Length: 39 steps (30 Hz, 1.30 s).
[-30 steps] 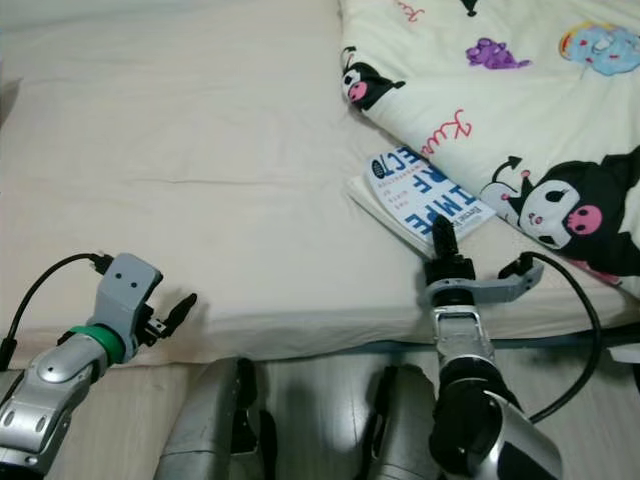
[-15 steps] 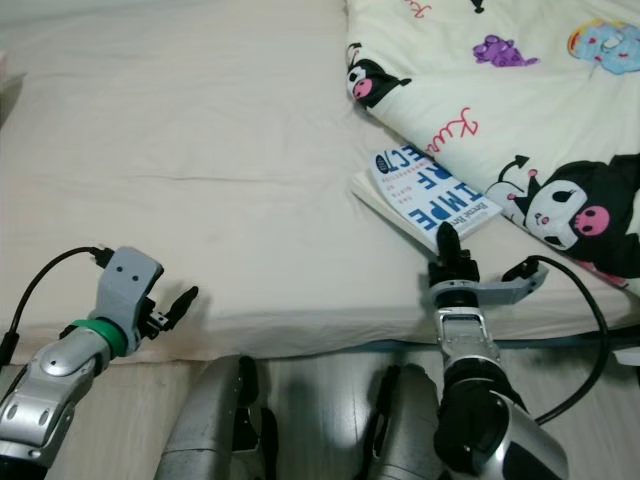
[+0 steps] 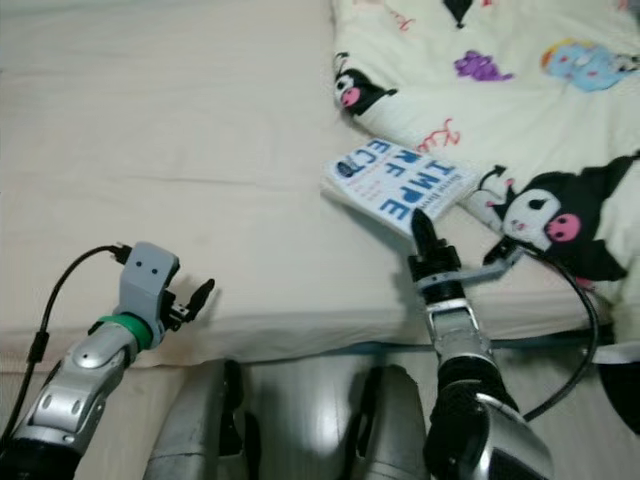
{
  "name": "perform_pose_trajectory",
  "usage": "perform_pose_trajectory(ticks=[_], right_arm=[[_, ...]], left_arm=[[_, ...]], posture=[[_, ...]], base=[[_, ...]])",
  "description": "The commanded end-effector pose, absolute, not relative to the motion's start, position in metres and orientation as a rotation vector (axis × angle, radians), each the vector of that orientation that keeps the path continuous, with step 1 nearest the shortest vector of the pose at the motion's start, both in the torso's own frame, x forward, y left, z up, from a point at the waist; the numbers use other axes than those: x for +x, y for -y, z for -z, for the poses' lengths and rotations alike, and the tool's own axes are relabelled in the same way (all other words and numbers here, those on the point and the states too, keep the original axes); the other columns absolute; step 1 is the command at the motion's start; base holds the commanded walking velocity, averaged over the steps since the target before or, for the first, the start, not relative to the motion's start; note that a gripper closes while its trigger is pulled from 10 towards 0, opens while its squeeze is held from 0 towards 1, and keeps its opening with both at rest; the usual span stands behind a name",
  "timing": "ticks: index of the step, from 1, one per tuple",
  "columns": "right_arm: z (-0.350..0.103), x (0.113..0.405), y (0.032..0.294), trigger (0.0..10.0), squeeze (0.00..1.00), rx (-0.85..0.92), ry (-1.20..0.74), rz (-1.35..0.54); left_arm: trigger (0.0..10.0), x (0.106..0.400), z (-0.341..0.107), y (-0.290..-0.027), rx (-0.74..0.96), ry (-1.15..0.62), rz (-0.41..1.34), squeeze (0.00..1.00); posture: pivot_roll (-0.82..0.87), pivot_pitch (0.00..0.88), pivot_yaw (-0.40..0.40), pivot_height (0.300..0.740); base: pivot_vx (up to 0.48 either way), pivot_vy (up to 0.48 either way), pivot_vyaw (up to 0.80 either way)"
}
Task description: Clean up the room
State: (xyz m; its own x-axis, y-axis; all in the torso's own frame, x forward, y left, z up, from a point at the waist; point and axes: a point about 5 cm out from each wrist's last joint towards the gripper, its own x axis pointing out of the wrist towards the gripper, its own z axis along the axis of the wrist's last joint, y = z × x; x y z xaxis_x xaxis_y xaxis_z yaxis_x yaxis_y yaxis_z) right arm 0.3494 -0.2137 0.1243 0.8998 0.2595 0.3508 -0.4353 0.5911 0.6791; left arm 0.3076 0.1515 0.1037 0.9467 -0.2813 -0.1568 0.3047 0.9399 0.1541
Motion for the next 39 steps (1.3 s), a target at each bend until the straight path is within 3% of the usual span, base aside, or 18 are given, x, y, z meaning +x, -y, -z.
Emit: perform_pose_trajectory(ticks=[1,2,3,5,6,10,19,39], right_arm=[[-0.130,0.347,0.201,2.3,0.00,0.733,0.225,-0.464],[-0.133,0.343,0.196,10.0,0.00,0.675,0.231,-0.463],[-0.138,0.336,0.191,10.0,0.00,0.526,0.241,-0.368],[-0.140,0.334,0.190,10.0,0.00,0.483,0.247,-0.344],[-0.141,0.331,0.185,10.0,0.00,0.286,0.247,-0.296],[-0.146,0.328,0.181,10.0,0.00,0.075,0.292,-0.245],[-0.171,0.334,0.174,10.0,0.00,0.116,0.388,-0.206],[-0.158,0.328,0.171,10.0,0.00,0.061,0.330,-0.094]], left_arm=[[10.0,0.307,-0.099,-0.154,0.161,-0.142,0.276,0.00],[10.0,0.309,-0.104,-0.152,0.149,-0.121,0.273,0.00],[10.0,0.314,-0.119,-0.148,0.114,-0.063,0.267,0.00],[10.0,0.315,-0.123,-0.146,0.104,-0.046,0.266,0.00],[10.0,0.318,-0.134,-0.144,0.082,-0.009,0.266,0.00],[10.0,0.322,-0.150,-0.135,0.034,0.051,0.273,0.00],[10.0,0.322,-0.166,-0.118,-0.013,0.111,0.300,0.00],[10.0,0.328,-0.161,-0.111,-0.015,0.085,0.306,0.00]], posture=[[0.06,0.156,0.083,0.596],[0.04,0.141,0.066,0.596],[0.02,0.119,0.051,0.596],[0.02,0.119,0.051,0.596],[0.00,0.104,0.039,0.596],[0.00,0.083,0.019,0.596],[0.00,0.065,0.015,0.596],[0.00,0.052,0.034,0.678]], base=[[0.000,0.000,0.00],[0.000,0.000,0.00],[0.000,0.000,0.00],[0.000,0.000,0.00],[0.000,0.000,0.00],[0.000,0.000,0.00],[0.000,0.000,0.00],[0.000,0.000,0.00]])
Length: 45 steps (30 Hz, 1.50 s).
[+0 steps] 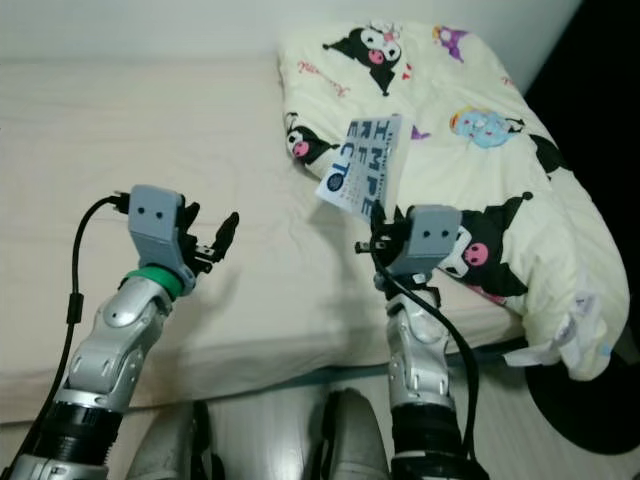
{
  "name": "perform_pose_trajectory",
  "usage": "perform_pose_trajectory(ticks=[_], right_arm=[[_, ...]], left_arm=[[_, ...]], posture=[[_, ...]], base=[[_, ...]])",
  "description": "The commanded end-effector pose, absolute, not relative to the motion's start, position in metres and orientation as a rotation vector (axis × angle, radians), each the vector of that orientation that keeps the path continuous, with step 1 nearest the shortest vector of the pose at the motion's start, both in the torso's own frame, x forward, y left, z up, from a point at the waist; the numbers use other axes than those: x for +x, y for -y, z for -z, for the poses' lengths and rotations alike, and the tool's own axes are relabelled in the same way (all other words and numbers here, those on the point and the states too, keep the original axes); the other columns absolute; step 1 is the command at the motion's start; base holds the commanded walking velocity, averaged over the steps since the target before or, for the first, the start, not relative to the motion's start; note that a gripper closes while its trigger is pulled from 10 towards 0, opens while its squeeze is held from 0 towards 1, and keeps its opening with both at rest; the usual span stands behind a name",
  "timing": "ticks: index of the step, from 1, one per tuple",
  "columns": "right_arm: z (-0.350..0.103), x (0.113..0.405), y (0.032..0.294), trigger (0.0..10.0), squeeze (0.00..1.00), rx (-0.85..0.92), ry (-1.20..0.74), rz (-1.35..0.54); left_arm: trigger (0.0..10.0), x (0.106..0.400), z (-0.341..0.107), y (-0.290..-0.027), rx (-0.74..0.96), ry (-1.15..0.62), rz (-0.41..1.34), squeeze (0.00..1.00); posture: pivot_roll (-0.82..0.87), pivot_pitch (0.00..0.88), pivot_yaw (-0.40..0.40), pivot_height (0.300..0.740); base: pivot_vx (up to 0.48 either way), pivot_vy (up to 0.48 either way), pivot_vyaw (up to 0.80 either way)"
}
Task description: Clean up the room
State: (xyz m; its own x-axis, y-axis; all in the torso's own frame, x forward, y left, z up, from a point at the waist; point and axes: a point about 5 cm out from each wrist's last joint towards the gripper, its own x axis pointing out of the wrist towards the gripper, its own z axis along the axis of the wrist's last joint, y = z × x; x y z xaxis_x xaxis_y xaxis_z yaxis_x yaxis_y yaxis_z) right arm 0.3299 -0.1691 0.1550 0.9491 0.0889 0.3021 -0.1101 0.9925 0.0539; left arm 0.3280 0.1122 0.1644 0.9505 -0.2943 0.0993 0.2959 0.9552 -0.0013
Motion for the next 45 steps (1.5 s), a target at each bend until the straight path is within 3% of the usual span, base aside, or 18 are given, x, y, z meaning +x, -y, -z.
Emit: perform_pose_trajectory(ticks=[1,13,38,45], right_arm=[[-0.157,0.328,0.171,10.0,0.00,0.058,0.327,-0.092],[-0.146,0.327,0.171,10.0,0.00,0.044,0.284,-0.079],[-0.136,0.328,0.162,10.0,0.00,0.048,0.242,-0.066],[-0.136,0.330,0.160,10.0,0.00,0.047,0.242,-0.071]], left_arm=[[10.0,0.328,-0.161,-0.111,-0.014,0.085,0.306,0.00],[10.0,0.330,-0.152,-0.107,-0.005,0.055,0.304,0.00],[10.0,0.328,-0.142,-0.113,0.019,0.030,0.312,0.00],[10.0,0.329,-0.142,-0.115,0.018,0.028,0.300,0.00]], posture=[[0.00,0.052,0.034,0.683],[0.00,0.054,0.037,0.737],[0.00,0.060,0.051,0.737],[0.00,0.060,0.051,0.737]], base=[[0.000,0.000,0.00],[0.000,0.000,0.00],[0.000,0.000,0.00],[0.000,0.332,0.00]])
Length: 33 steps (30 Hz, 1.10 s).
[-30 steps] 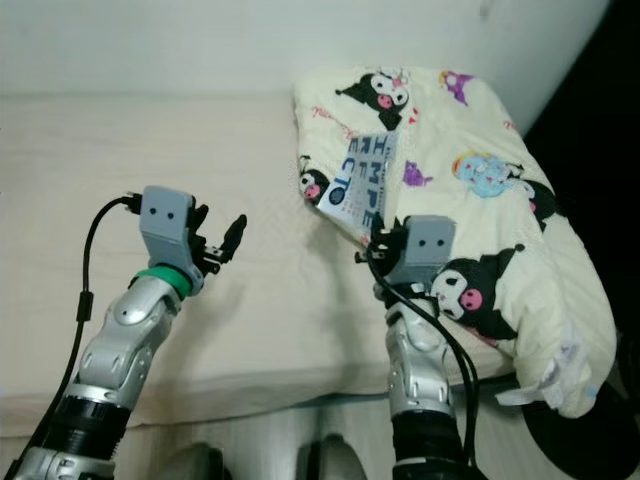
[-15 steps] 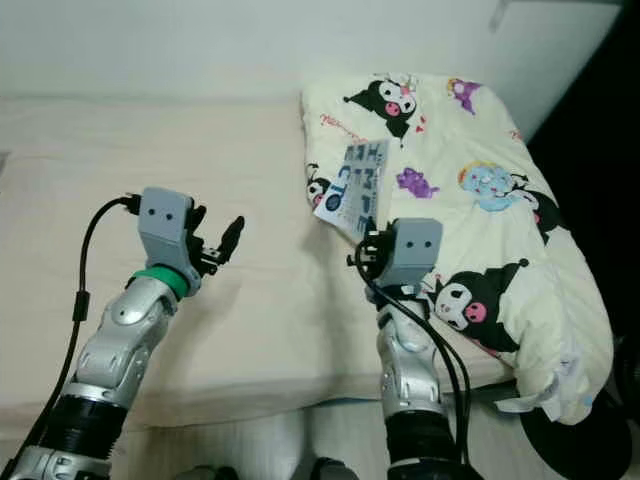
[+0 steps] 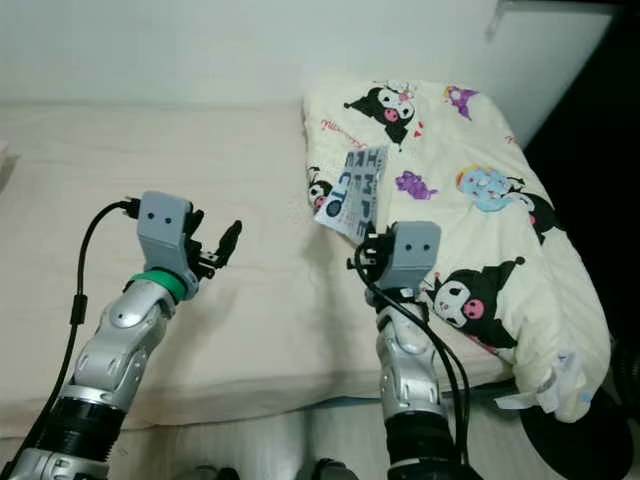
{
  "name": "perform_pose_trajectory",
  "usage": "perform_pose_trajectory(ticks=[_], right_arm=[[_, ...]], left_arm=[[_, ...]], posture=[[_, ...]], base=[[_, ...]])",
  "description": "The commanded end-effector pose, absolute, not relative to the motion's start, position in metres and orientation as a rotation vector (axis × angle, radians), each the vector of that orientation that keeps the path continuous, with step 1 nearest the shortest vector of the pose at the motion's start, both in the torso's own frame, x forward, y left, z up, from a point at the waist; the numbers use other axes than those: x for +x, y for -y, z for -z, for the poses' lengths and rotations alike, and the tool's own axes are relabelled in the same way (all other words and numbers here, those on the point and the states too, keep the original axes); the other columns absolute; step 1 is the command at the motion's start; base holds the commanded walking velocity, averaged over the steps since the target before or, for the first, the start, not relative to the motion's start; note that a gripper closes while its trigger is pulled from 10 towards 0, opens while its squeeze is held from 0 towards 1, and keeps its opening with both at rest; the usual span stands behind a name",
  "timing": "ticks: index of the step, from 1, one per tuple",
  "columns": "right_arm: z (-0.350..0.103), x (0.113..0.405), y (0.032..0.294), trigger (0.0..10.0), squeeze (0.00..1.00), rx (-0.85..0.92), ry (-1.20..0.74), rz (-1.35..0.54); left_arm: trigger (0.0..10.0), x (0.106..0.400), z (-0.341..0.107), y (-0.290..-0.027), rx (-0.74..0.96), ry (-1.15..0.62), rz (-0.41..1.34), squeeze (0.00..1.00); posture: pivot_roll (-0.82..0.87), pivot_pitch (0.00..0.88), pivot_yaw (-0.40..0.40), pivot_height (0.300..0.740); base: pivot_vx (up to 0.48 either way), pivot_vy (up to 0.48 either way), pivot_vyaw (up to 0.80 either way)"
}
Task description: Clean up the room
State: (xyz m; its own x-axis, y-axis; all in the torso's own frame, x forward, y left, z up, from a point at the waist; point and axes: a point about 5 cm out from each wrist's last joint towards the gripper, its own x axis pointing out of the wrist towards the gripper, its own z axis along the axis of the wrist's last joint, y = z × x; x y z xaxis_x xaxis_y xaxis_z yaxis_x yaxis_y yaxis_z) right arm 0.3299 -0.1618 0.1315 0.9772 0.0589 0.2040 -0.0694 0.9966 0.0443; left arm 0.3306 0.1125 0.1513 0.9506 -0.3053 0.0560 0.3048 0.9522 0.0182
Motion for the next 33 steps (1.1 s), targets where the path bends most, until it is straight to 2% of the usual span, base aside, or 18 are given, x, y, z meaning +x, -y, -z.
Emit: perform_pose_trajectory(ticks=[1,33], right_arm=[[-0.1358,0.3297,0.1605,10.0,0.00,0.047,0.241,-0.072],[-0.1339,0.3314,0.1580,10.0,0.00,0.048,0.240,-0.084]], left_arm=[[10.0,0.3289,-0.1421,-0.1148,0.017,0.028,0.299,0.00],[10.0,0.3300,-0.1413,-0.1175,0.022,0.030,0.290,0.00]], posture=[[0.00,0.060,0.051,0.737],[0.01,0.055,0.052,0.737]], base=[[0.000,0.360,0.00],[0.000,0.416,0.00]])
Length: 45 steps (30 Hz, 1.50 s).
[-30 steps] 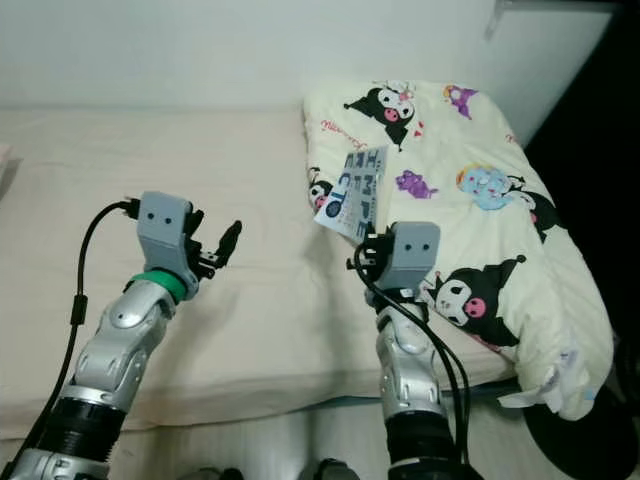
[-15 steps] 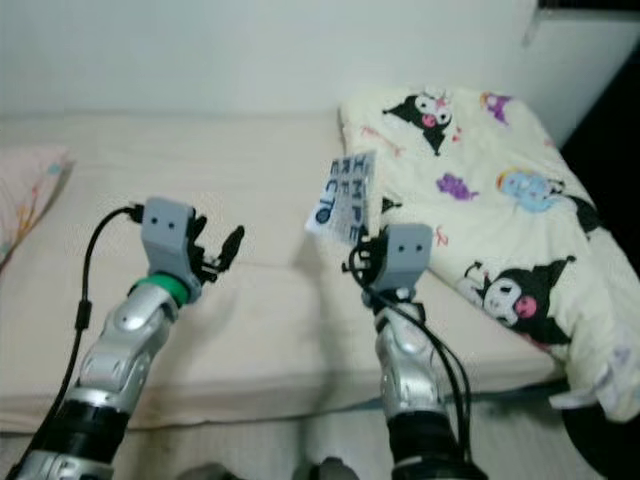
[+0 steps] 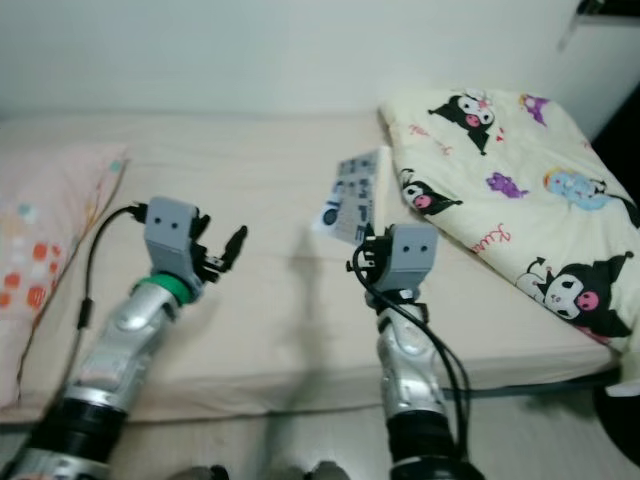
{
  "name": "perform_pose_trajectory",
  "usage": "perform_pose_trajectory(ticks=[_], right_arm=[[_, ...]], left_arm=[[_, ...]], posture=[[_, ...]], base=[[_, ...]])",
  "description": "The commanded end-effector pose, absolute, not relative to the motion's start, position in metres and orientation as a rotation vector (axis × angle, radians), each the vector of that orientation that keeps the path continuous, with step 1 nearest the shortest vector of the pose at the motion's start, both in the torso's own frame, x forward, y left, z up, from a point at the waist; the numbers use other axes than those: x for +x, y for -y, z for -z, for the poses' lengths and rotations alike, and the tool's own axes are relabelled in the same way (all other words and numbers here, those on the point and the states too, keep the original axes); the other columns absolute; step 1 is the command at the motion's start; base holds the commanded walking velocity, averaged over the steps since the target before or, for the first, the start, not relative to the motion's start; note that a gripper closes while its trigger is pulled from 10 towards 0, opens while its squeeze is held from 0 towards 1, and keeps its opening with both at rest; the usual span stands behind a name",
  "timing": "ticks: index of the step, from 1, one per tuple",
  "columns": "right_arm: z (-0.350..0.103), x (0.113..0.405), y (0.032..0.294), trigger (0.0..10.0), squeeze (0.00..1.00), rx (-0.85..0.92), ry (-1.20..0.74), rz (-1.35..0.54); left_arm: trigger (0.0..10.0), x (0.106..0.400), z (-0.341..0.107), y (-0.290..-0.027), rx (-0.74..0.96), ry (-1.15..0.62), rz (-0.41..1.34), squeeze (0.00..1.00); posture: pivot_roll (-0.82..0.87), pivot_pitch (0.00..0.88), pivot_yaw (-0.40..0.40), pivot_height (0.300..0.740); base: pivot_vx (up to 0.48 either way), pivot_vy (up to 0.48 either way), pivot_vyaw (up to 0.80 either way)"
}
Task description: Clean up the room
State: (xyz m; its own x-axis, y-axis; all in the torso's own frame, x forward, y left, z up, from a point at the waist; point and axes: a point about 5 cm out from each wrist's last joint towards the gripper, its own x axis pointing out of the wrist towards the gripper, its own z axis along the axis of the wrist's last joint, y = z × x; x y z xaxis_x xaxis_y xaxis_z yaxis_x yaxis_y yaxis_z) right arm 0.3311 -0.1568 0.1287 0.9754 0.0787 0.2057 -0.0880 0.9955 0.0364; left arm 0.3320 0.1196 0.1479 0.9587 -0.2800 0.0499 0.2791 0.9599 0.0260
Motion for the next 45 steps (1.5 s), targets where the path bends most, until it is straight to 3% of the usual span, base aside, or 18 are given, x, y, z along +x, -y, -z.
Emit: perform_pose_trajectory(ticks=[1,23,45], right_arm=[[-0.1339,0.3315,0.1579,10.0,0.00,0.048,0.240,-0.084],[-0.1328,0.3323,0.1564,10.0,0.00,0.049,0.243,-0.087],[-0.1313,0.3320,0.1563,10.0,0.00,0.049,0.242,-0.083]], left_arm=[[10.0,0.3300,-0.1413,-0.1176,0.022,0.031,0.290,0.00],[10.0,0.3315,-0.1417,-0.1180,0.024,0.035,0.289,0.00],[10.0,0.3309,-0.1413,-0.1170,0.059,0.044,0.291,0.00]], posture=[[0.01,0.055,0.052,0.737],[0.01,0.052,0.055,0.737],[0.01,0.057,0.060,0.737]], base=[[0.000,0.409,0.00],[0.000,0.374,0.00],[0.000,-0.178,0.00]])
